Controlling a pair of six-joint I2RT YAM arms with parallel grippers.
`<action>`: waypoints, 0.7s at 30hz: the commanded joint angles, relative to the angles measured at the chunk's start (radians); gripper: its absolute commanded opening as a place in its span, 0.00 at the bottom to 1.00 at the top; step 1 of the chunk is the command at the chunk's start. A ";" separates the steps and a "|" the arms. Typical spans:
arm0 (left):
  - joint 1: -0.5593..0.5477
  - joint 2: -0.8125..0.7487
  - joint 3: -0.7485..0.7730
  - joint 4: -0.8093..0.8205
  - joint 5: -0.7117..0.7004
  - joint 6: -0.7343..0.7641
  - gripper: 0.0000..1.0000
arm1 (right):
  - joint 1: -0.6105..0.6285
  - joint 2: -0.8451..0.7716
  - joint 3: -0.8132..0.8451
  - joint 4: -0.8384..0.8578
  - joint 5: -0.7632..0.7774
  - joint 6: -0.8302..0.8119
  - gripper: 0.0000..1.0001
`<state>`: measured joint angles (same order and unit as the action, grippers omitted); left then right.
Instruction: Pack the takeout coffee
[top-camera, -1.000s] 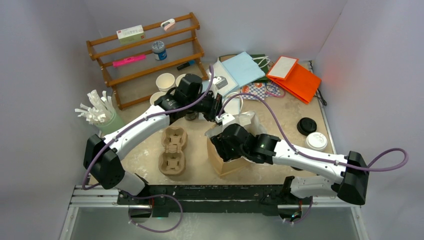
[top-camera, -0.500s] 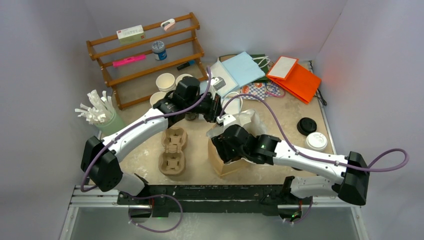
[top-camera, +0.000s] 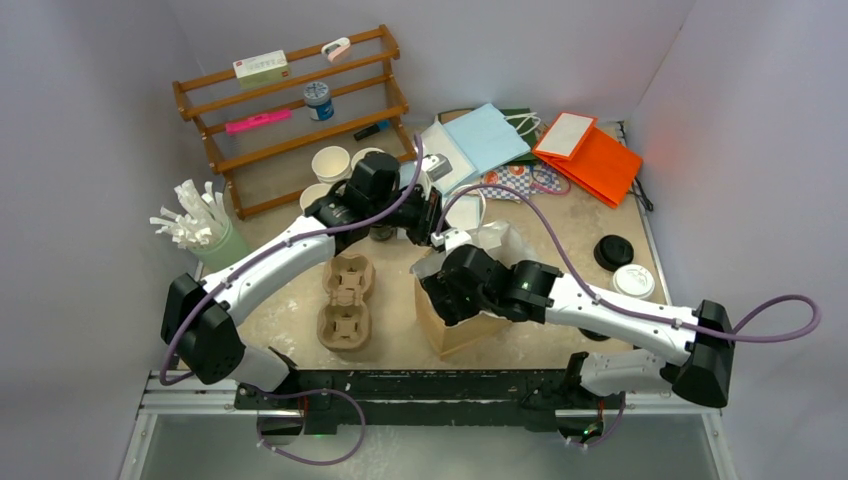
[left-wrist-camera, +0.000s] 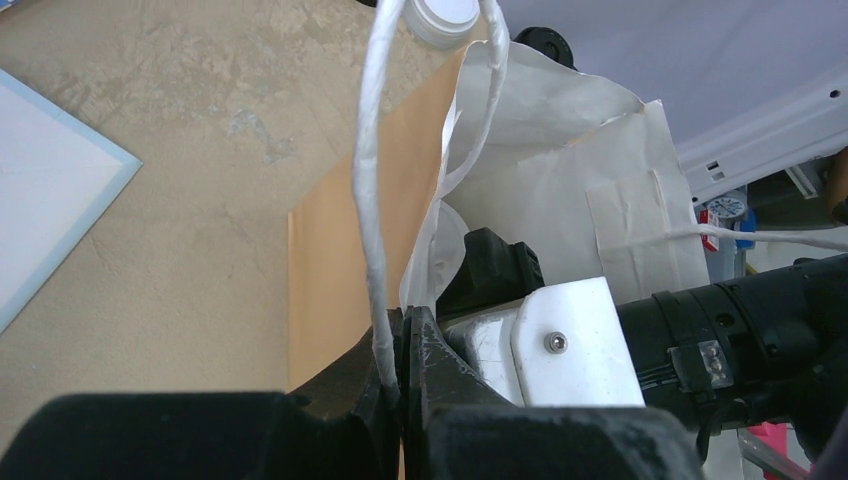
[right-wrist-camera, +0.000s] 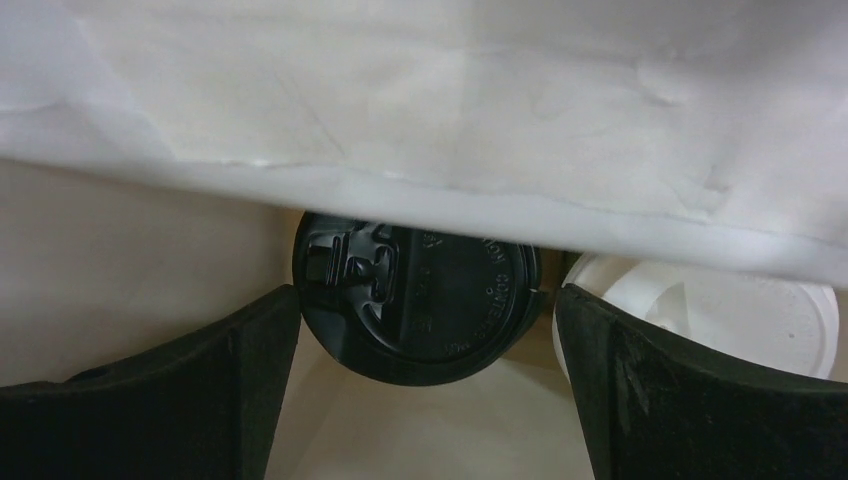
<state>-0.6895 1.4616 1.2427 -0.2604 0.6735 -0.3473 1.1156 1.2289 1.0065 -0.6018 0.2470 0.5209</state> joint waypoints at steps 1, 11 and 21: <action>-0.005 -0.038 0.052 -0.009 0.011 0.031 0.00 | 0.009 -0.031 0.056 -0.076 0.018 -0.020 0.99; -0.005 -0.027 0.089 -0.049 -0.013 0.053 0.00 | 0.009 -0.075 0.136 -0.038 0.033 -0.088 0.96; -0.004 -0.015 0.117 -0.073 -0.050 0.060 0.00 | 0.008 -0.104 0.216 -0.013 0.105 -0.160 0.99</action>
<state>-0.6949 1.4590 1.3056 -0.3321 0.6495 -0.3164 1.1191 1.1503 1.1538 -0.6373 0.2821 0.4187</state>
